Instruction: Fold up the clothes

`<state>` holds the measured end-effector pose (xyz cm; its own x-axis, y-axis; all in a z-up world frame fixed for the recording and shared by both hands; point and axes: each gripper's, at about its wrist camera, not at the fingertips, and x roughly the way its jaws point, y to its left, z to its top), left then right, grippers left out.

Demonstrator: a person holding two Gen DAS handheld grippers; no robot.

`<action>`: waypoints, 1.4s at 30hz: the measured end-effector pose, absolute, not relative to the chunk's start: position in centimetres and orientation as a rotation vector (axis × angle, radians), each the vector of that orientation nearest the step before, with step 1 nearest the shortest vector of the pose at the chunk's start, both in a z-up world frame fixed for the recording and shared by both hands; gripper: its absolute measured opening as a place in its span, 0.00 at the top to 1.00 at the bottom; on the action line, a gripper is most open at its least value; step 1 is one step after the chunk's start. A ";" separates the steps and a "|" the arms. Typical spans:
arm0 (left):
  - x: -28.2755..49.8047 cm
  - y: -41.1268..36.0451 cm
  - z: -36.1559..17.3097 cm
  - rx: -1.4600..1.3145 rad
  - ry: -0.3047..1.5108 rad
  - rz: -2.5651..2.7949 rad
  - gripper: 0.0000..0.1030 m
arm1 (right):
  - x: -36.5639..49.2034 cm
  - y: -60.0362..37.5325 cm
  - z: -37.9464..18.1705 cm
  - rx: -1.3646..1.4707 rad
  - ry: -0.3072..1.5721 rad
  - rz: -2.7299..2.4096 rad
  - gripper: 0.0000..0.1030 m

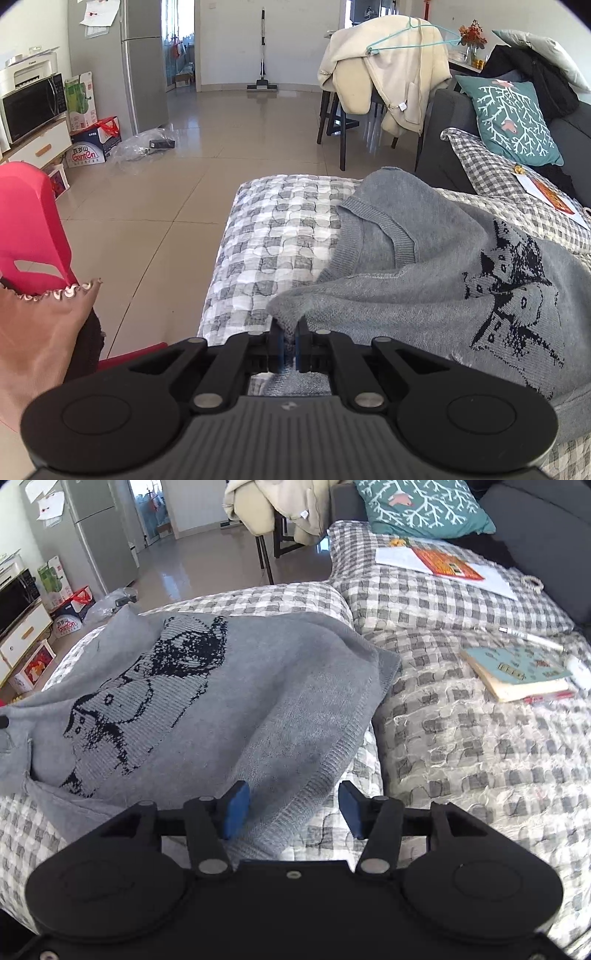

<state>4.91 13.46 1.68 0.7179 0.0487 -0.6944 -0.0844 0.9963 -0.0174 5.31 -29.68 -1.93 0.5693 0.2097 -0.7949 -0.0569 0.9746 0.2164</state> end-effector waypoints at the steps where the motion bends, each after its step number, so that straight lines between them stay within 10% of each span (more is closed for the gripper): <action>1: 4.9 13.5 1.6 -0.053 0.769 0.074 0.96 | 5.6 -29.8 -2.2 0.187 0.957 0.154 0.46; 5: 4.9 13.6 1.6 -0.060 0.769 0.075 0.96 | 5.9 -29.4 -3.2 0.173 0.944 0.143 0.49; 7: 4.9 13.5 1.6 -0.059 0.766 0.076 0.96 | 5.6 -29.1 -2.8 0.126 0.907 0.137 0.86; 10: 4.8 13.5 1.7 -0.058 0.761 0.082 0.96 | 4.9 -28.9 -1.8 0.111 0.886 0.152 0.92; 26: 3.7 15.2 3.4 -0.097 0.691 0.162 0.96 | -2.4 -21.9 1.7 -0.109 1.000 0.645 0.93; 34: 4.5 16.0 1.3 -0.126 0.798 0.084 0.94 | -0.2 -22.9 3.3 -0.108 0.918 0.529 0.58; 42: 6.0 16.4 0.0 -0.154 0.813 0.091 0.96 | 8.1 -22.6 1.7 -0.196 0.753 0.335 0.57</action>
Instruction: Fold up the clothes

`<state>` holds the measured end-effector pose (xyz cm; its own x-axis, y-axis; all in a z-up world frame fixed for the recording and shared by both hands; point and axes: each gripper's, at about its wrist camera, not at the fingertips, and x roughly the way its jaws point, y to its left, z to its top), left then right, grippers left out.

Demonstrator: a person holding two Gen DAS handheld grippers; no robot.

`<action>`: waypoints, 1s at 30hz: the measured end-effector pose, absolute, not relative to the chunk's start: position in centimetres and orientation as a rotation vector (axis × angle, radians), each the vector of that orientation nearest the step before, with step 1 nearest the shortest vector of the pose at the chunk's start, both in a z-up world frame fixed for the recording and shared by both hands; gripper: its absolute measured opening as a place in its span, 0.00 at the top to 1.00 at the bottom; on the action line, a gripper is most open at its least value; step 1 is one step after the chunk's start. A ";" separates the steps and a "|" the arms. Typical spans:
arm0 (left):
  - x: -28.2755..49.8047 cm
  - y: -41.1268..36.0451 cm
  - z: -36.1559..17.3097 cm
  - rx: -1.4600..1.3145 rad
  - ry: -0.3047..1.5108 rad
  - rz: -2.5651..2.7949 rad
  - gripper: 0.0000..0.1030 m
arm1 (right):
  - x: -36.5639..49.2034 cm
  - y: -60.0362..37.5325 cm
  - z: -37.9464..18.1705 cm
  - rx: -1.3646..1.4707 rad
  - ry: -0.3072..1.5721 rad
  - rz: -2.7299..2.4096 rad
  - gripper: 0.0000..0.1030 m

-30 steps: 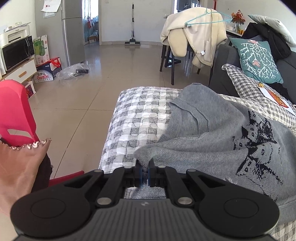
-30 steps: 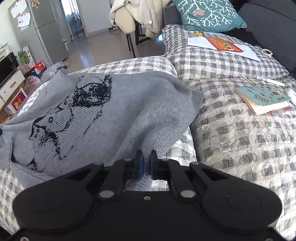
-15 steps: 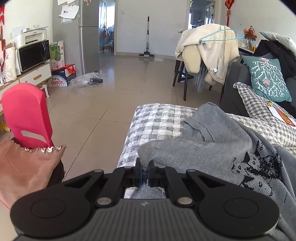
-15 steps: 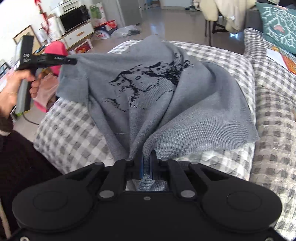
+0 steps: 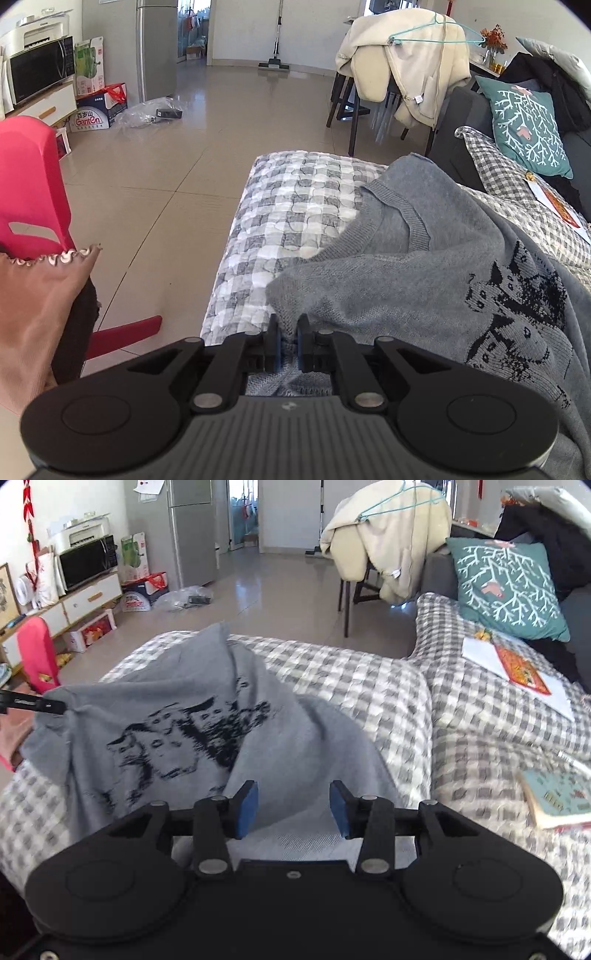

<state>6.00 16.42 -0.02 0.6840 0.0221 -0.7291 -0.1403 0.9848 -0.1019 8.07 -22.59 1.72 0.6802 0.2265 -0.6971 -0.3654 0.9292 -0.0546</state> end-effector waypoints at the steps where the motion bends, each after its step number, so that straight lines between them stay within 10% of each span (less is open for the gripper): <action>1: 6.2 16.4 0.0 -0.157 0.811 0.094 0.96 | 9.2 -22.3 1.3 -0.210 0.748 0.322 0.57; 13: 9.0 14.5 -0.6 -0.090 0.824 0.122 0.97 | 18.1 -22.2 -3.4 -0.212 0.733 0.292 0.59; 18: 9.9 14.1 -0.2 -0.077 0.795 0.139 0.97 | 18.9 -22.0 -4.3 -0.151 0.749 0.351 0.93; 30: 11.5 12.8 1.2 -0.100 0.736 0.160 0.97 | 15.0 -29.1 -0.5 -0.160 0.794 0.142 0.94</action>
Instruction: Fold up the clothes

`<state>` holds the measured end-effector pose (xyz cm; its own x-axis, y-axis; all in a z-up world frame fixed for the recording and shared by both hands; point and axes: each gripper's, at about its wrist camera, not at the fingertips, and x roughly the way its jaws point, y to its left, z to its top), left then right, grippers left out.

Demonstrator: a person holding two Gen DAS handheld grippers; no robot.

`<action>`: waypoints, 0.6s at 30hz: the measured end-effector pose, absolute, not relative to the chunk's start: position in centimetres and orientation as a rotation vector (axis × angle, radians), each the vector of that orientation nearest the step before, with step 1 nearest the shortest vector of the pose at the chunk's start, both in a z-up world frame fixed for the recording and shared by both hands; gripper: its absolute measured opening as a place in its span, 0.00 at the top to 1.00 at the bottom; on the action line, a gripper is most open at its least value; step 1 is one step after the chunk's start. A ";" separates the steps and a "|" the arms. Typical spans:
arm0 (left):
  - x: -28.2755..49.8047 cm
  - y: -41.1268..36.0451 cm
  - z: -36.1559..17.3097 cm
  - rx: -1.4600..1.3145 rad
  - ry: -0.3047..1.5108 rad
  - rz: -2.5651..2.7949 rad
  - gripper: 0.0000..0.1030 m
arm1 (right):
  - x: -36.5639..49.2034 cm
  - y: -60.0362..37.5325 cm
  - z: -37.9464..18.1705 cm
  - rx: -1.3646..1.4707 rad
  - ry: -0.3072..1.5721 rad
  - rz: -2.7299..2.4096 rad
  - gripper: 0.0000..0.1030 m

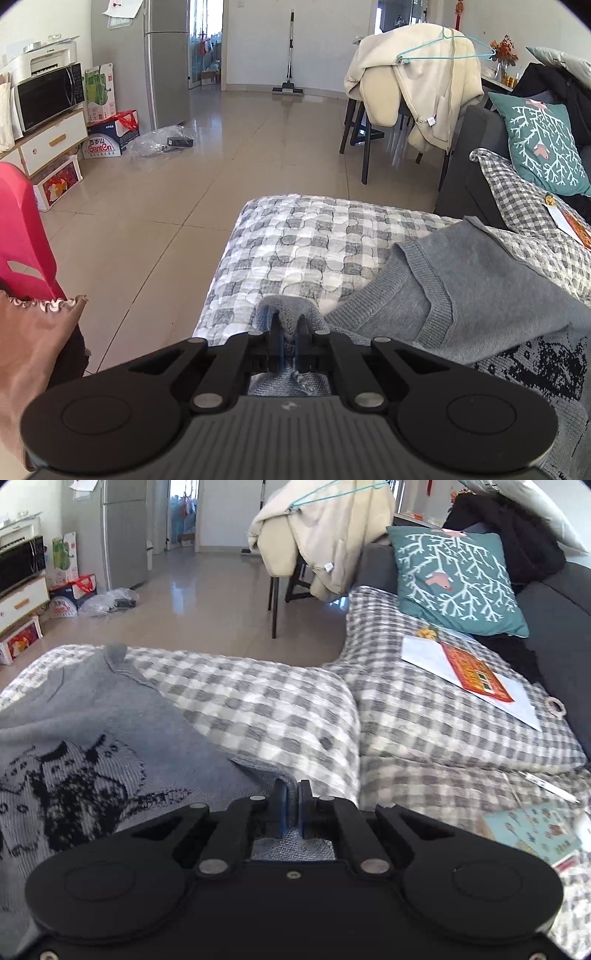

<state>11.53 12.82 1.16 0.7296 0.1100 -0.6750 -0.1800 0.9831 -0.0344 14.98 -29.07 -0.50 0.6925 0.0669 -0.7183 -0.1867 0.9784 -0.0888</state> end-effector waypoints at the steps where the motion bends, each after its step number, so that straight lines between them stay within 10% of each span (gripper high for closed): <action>1: 11.6 12.7 1.2 -0.098 0.735 0.161 0.97 | 14.4 -29.5 -0.5 -0.165 0.805 0.141 0.94; 13: 11.2 13.2 0.9 -0.125 0.825 0.063 0.92 | 8.2 -30.5 1.1 -0.178 0.953 0.314 0.91; 18: 11.3 14.0 0.2 -0.112 0.857 0.017 0.72 | 9.4 -28.6 3.1 -0.158 0.856 0.325 0.56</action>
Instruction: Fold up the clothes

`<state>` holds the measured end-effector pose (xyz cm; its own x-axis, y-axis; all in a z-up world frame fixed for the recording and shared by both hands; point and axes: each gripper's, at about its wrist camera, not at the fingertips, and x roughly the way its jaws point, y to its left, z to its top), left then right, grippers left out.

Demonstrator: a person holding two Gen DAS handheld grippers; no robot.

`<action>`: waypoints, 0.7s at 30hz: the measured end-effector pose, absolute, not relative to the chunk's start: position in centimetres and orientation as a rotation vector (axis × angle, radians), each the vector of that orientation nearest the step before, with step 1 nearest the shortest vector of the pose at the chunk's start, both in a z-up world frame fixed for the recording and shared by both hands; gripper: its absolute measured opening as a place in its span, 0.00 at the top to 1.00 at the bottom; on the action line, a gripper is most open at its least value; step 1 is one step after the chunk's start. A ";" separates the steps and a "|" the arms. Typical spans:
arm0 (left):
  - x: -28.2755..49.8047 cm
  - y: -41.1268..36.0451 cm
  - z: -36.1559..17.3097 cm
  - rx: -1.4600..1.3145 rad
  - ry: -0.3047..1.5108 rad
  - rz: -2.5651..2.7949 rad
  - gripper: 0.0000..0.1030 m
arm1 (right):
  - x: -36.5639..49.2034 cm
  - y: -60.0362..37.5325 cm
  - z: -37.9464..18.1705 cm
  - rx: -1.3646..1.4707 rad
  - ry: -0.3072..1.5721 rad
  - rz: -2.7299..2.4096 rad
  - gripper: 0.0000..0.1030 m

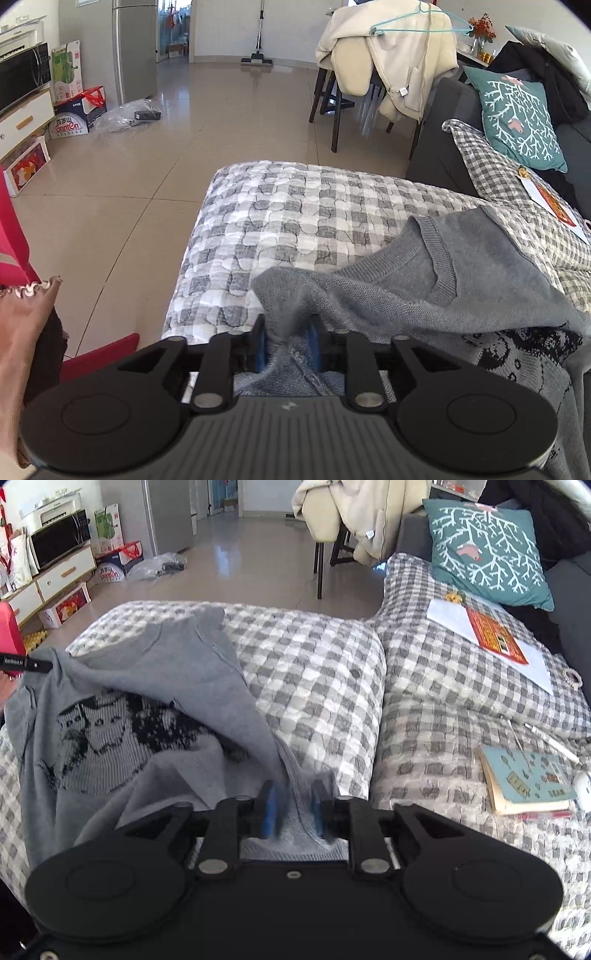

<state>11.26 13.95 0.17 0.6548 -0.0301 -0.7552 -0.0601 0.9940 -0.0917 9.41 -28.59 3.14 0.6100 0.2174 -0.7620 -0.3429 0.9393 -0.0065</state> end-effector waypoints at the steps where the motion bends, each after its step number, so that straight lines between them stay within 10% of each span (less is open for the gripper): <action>1: 11.4 14.0 -0.2 -0.100 0.873 -0.011 0.72 | 10.1 -28.1 3.3 -0.155 0.845 0.331 0.56; 18: 11.4 15.1 -0.7 -0.039 0.863 -0.121 0.97 | 25.6 -16.5 -1.7 0.007 0.794 0.493 0.49; 21: 11.6 14.8 -0.3 -0.028 0.845 -0.103 0.97 | 26.5 -15.0 -2.8 -0.020 0.787 0.506 0.88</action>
